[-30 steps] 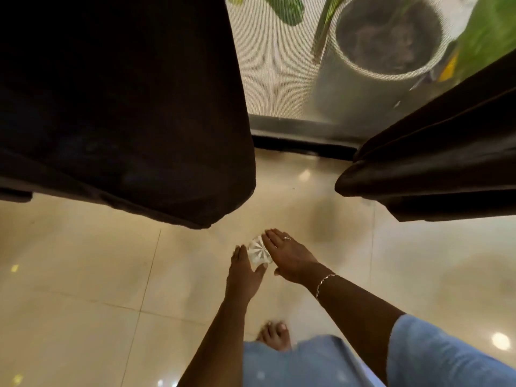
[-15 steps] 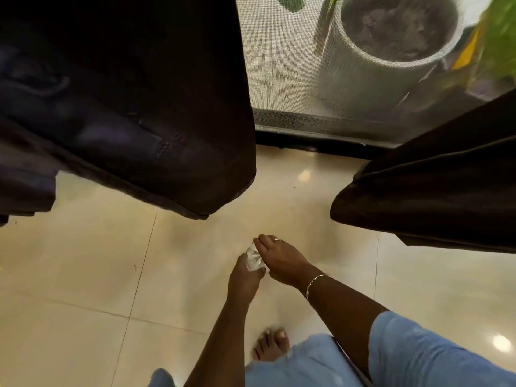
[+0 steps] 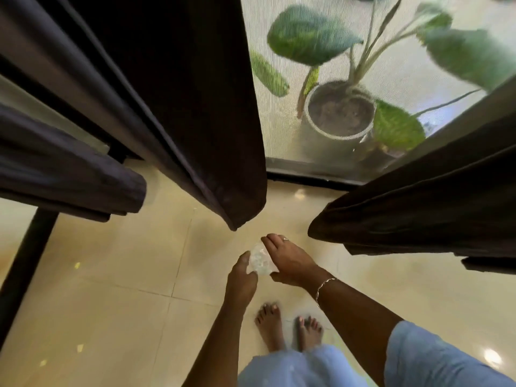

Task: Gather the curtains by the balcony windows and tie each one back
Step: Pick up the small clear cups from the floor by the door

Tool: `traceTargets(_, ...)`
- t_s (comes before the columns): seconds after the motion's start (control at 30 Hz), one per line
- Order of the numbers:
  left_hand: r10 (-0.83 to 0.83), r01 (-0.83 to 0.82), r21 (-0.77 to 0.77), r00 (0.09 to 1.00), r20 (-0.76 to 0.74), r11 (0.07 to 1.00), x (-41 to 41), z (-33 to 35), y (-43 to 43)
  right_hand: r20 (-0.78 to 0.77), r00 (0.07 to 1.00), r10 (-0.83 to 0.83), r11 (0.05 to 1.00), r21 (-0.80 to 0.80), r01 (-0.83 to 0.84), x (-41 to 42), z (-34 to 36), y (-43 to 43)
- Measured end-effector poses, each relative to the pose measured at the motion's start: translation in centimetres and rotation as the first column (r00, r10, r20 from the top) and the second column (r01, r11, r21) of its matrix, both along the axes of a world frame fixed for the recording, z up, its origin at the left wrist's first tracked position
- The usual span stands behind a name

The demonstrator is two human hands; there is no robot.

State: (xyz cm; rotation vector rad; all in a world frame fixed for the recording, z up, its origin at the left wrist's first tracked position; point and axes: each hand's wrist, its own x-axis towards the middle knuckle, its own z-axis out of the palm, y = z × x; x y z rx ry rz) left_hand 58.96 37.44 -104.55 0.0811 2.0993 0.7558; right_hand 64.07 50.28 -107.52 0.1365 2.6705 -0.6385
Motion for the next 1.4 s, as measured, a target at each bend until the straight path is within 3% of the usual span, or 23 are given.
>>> traceTargets(0.33, 0.087, -0.081, 0.204, 0.996, -0.018, 0.976, 0.1, 20.7, 0.7, -0.114, 0.976, -0.187, 0.982, -0.018, 0.186, 1.7, 20.5, 0.4)
traceTargets(0.6, 0.093, -0.112, 0.37, 0.993, 0.069, 0.922, -1.1, 29.4, -0.2, -0.187, 0.905, -0.381, 0.924, -0.039, 0.381, 3.3, 30.0, -0.7)
traceTargets(1.03, -0.312, 0.215, 0.568, 0.947, 0.078, 0.795, 3.0, 36.4, 0.0, -0.295, 0.716, -0.632, 0.764, -0.081, 0.64, 12.7, 38.9, -3.4)
traceTargets(1.4, -0.551, 0.388, 0.609, 0.829, 0.098, 0.692, 16.4, 38.8, 9.9, -0.301, 0.48, -0.824, 0.524, -0.083, 0.848, 27.4, 41.5, 1.8)
